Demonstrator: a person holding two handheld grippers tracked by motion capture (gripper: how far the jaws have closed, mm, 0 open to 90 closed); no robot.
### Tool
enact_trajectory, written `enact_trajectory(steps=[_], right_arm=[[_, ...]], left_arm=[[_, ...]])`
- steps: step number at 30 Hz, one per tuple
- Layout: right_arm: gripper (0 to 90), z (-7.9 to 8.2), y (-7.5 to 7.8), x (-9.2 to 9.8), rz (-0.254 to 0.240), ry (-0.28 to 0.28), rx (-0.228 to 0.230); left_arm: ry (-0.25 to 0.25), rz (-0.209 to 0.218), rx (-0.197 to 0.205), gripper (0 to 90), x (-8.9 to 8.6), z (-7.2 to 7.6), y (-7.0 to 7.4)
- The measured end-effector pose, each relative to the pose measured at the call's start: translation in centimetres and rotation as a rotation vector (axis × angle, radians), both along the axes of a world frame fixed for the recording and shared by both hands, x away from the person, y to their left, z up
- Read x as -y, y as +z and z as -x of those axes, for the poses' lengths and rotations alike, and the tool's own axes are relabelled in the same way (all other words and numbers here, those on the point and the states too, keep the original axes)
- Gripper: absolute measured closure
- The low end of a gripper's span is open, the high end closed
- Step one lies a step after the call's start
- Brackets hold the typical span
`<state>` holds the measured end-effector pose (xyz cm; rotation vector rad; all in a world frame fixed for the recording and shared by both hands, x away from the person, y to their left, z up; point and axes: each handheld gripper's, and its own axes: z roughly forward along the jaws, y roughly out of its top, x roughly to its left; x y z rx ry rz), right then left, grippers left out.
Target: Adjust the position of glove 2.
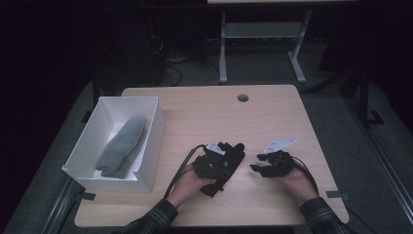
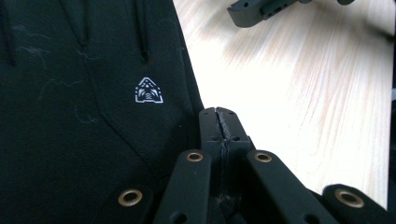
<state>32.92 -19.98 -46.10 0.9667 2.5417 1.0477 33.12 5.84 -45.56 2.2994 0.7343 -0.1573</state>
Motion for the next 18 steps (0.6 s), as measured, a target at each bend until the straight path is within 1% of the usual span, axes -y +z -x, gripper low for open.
enact_trajectory(steps=[3,5,8,10,13,18], right_arm=[[42.0,-0.3,-0.4,0.0,0.014,-0.004,-0.003],[37.9,-0.4,-0.7,0.1,0.027,-0.02,0.0],[35.5,-0.5,-0.8,0.2,0.028,-0.042,0.012],[33.7,-0.5,-0.9,0.2,0.032,-0.052,0.019],[31.3,-0.6,-1.1,0.2,0.034,-0.07,0.021],[31.1,-0.7,-1.2,0.4,0.019,-0.084,0.013]], left_arm=[[-0.005,-0.011,0.001,89.5,-0.1,0.1,0.0],[-0.011,-0.022,0.005,89.5,-0.3,0.1,0.1],[-0.014,-0.031,0.008,89.6,-0.6,0.3,0.1],[-0.021,-0.047,0.016,89.5,-1.0,0.5,0.3],[-0.035,-0.073,0.03,89.5,-1.6,0.9,0.5],[-0.038,-0.11,0.048,89.5,-2.8,1.3,0.8]])
